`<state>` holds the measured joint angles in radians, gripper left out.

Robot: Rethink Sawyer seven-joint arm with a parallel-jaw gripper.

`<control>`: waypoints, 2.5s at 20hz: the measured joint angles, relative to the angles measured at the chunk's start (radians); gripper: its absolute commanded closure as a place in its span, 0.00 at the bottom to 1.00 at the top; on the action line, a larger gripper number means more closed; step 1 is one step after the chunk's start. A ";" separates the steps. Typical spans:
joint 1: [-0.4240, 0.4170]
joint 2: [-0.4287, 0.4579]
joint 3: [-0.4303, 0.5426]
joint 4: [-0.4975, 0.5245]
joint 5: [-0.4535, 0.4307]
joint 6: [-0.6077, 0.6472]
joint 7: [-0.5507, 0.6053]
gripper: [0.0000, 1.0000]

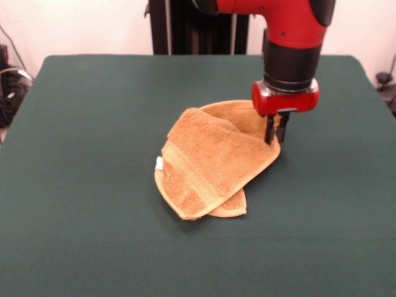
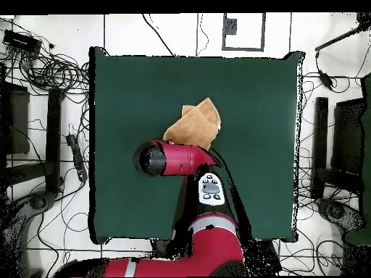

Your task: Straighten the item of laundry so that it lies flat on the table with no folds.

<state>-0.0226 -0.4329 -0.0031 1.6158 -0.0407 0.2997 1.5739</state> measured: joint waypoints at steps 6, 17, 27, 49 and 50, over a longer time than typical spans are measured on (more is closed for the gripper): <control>0.007 0.000 -0.001 0.000 0.022 0.000 0.000 1.00; 0.021 0.000 -0.009 0.002 0.048 0.000 0.000 1.00; 0.086 0.000 -0.044 0.004 0.098 0.000 0.000 1.00; 0.154 0.004 -0.104 0.004 0.174 0.000 0.000 1.00; 0.155 0.004 -0.107 0.004 0.176 0.000 0.000 1.00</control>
<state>0.1326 -0.4288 -0.1099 1.6203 0.1353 0.2997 1.5743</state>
